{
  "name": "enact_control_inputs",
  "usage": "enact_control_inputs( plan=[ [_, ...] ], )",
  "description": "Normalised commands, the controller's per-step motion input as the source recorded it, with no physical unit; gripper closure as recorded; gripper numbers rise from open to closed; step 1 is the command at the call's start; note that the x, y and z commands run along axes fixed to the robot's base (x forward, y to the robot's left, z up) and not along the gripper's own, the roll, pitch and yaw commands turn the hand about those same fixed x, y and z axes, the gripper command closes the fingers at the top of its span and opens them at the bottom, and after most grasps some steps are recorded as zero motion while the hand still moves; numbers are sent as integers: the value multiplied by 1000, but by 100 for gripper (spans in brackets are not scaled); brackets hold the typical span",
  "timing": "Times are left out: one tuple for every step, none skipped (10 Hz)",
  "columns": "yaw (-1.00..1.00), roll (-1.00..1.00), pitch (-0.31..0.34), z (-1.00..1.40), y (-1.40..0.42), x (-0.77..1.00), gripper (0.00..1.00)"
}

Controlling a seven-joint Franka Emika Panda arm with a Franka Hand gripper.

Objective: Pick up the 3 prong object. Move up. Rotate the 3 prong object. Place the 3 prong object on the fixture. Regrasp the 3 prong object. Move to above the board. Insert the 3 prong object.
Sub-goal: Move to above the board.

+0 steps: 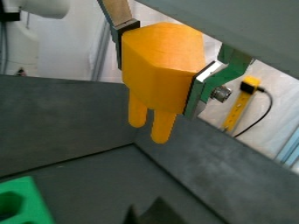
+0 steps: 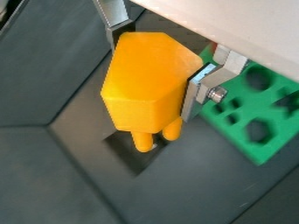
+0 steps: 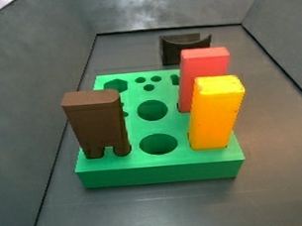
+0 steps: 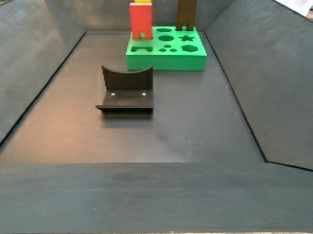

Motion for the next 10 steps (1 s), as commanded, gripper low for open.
enact_control_inputs(
  plan=[
    [-92, -1000, -211, 70, -1000, -786, 100],
    [-96, -1000, -215, 70, -1000, -807, 100],
    [-110, -1000, -227, 62, -822, -731, 100],
    [-117, -1000, -232, 42, -604, -581, 100],
    [-119, -1000, -226, 15, -264, -319, 100],
    [-122, -985, -206, 11, -135, -194, 100],
    [-76, -668, -138, -2, -40, -105, 100],
    [-48, -458, -95, 0, -17, -73, 100],
    [-29, -261, -54, 3, -10, -47, 100],
    [-20, -202, -46, -2, -3, -36, 100]
  ],
)
